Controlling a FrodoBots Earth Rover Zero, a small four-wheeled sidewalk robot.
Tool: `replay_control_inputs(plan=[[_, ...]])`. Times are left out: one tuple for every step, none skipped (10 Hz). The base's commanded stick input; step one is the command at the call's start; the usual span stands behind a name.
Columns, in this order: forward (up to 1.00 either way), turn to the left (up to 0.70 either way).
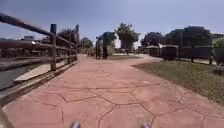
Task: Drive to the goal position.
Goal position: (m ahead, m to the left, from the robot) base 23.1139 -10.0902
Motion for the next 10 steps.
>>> replay_control_inputs(plan=[[0.85, 0.00], [0.85, 0.00], [0.85, 0.00], [0.85, 0.00], [0.85, 0.00], [0.85, 0.00], [0.85, 0.00], [0.85, 0.00], [0.85, 0.00], [0.85, 0.00]])
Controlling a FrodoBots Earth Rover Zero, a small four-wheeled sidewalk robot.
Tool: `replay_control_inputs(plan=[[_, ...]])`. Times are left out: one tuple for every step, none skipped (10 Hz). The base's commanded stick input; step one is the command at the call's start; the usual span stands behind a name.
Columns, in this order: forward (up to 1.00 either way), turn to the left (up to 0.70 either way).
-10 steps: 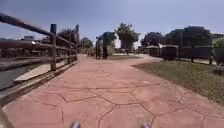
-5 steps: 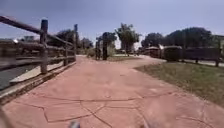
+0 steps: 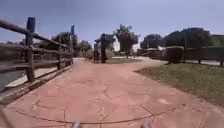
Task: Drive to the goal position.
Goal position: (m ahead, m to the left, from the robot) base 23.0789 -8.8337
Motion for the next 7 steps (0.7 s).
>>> replay_control_inputs(plan=[[0.85, 0.00], [0.85, 0.00], [0.85, 0.00], [0.85, 0.00], [0.85, 0.00], [0.85, 0.00], [0.85, 0.00]])
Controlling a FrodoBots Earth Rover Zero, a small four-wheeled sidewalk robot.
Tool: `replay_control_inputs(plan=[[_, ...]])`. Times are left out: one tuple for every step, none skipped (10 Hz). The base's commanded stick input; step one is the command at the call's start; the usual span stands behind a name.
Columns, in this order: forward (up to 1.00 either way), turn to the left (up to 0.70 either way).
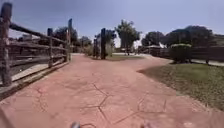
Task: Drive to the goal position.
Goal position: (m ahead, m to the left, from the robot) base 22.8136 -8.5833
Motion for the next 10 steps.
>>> replay_control_inputs(plan=[[0.85, 0.00], [0.85, 0.00], [0.85, 0.00], [0.85, 0.00], [0.85, 0.00], [0.85, 0.00], [0.85, 0.00], [0.85, 0.00], [0.85, 0.00], [0.85, 0.00]])
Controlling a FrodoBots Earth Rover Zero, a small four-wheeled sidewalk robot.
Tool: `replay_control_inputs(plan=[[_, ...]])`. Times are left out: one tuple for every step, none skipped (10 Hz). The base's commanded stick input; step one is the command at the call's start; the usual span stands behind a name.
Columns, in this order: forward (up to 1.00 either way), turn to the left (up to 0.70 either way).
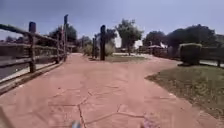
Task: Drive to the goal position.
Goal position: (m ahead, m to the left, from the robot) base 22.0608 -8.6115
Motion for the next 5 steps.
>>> replay_control_inputs(plan=[[0.85, 0.00], [0.85, 0.00], [0.85, 0.00], [0.85, 0.00], [0.85, 0.00]])
